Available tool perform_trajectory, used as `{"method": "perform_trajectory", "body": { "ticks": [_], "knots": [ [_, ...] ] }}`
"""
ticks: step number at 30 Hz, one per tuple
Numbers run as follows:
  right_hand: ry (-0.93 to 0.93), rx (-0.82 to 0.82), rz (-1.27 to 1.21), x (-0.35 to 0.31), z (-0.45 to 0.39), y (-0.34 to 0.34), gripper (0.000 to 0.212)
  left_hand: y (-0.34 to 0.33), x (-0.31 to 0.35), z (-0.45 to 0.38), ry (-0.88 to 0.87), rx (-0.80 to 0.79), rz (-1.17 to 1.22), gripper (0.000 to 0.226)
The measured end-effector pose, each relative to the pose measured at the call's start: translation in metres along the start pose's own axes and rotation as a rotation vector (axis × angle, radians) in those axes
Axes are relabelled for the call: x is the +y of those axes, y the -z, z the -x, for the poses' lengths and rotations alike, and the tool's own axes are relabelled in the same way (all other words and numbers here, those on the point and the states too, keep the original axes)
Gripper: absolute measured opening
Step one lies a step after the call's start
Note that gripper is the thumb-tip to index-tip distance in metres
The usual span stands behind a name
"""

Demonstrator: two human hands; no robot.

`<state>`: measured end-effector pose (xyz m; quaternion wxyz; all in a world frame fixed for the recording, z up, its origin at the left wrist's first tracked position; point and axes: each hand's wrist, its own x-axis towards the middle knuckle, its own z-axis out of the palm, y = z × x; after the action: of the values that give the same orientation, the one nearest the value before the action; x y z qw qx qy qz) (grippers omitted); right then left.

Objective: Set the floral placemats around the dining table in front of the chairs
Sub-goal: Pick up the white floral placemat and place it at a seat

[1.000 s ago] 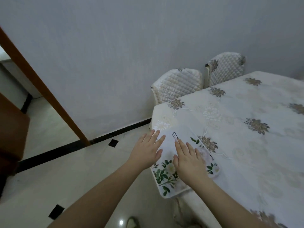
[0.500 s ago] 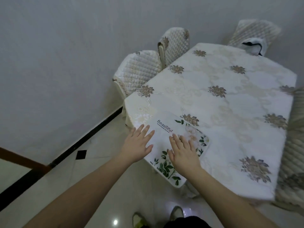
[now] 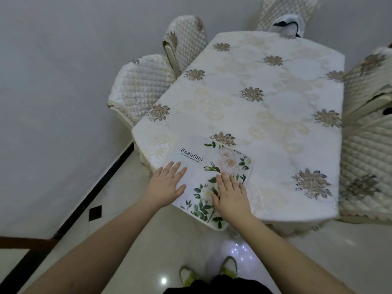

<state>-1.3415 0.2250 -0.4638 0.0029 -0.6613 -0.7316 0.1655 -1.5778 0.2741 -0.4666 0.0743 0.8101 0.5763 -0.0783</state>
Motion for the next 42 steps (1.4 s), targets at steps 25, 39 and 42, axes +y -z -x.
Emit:
{"method": "perform_trajectory", "body": {
  "ticks": [25,39,42],
  "knots": [
    [-0.36,0.047,-0.119,-0.001,0.018,-0.041,0.062,-0.033,-0.038,-0.045,-0.13,-0.066,0.095,0.082],
    [-0.535,0.133,-0.558,-0.011,0.009,-0.036,0.06,-0.018,-0.051,-0.055,0.168,-0.008,0.775,0.062],
    [-0.581,0.284,-0.846,-0.011,0.012,-0.031,0.065,-0.009,-0.05,-0.048,0.228,0.066,0.991,0.06]
  ]
}}
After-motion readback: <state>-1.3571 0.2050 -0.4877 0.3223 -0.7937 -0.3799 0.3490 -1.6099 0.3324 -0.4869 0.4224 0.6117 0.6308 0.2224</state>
